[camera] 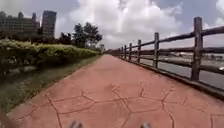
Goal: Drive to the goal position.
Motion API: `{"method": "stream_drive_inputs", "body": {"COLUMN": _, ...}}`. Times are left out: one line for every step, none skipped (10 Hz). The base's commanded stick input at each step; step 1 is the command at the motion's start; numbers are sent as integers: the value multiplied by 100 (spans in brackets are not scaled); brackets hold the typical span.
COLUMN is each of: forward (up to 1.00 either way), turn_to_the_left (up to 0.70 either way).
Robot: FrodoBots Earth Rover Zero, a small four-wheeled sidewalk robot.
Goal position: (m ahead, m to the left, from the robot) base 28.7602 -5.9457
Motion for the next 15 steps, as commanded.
{"method": "stream_drive_inputs", "body": {"forward": 85, "turn_to_the_left": -23}}
{"method": "stream_drive_inputs", "body": {"forward": 85, "turn_to_the_left": -15}}
{"method": "stream_drive_inputs", "body": {"forward": 85, "turn_to_the_left": 11}}
{"method": "stream_drive_inputs", "body": {"forward": 85, "turn_to_the_left": 11}}
{"method": "stream_drive_inputs", "body": {"forward": 85, "turn_to_the_left": 11}}
{"method": "stream_drive_inputs", "body": {"forward": 85, "turn_to_the_left": 11}}
{"method": "stream_drive_inputs", "body": {"forward": 85, "turn_to_the_left": 11}}
{"method": "stream_drive_inputs", "body": {"forward": 85, "turn_to_the_left": 11}}
{"method": "stream_drive_inputs", "body": {"forward": 85, "turn_to_the_left": 10}}
{"method": "stream_drive_inputs", "body": {"forward": 85, "turn_to_the_left": 9}}
{"method": "stream_drive_inputs", "body": {"forward": 85, "turn_to_the_left": -10}}
{"method": "stream_drive_inputs", "body": {"forward": 85, "turn_to_the_left": -23}}
{"method": "stream_drive_inputs", "body": {"forward": 85, "turn_to_the_left": -23}}
{"method": "stream_drive_inputs", "body": {"forward": 85, "turn_to_the_left": 11}}
{"method": "stream_drive_inputs", "body": {"forward": 85, "turn_to_the_left": 11}}
